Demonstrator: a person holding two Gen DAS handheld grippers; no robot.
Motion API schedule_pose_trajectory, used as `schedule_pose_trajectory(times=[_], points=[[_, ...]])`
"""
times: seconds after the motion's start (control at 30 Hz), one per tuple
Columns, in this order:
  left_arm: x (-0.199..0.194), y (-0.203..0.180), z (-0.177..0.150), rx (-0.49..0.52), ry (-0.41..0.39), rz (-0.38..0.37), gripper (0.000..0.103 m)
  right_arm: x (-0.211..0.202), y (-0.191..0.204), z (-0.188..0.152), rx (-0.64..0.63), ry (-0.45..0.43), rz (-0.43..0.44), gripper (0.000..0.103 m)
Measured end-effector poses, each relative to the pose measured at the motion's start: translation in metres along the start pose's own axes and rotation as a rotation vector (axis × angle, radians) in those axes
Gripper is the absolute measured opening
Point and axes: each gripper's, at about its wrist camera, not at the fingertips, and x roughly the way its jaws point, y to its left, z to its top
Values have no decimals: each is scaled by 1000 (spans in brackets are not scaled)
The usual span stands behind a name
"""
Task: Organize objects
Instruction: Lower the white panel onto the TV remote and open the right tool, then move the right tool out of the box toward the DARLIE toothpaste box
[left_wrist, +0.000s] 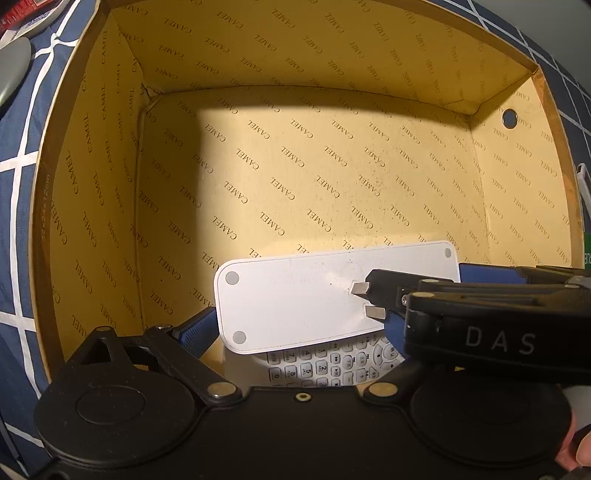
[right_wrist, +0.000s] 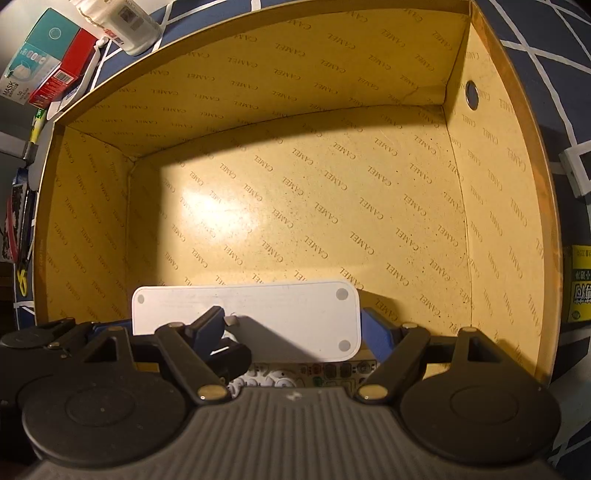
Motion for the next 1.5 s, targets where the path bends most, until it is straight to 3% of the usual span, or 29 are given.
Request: schedule_pose_trajectory(times=[0.57, 1.1, 1.5], points=[[0, -2, 1, -27, -21, -26, 96, -5, -4, -1, 26, -10, 5, 80], [-46, -13, -21, -54, -165, -42, 97, -57, 0, -12, 14, -147, 7, 83], [-97, -29, -63, -82, -312, -32, 103, -118, -9, -55, 39, -265, 23, 100]])
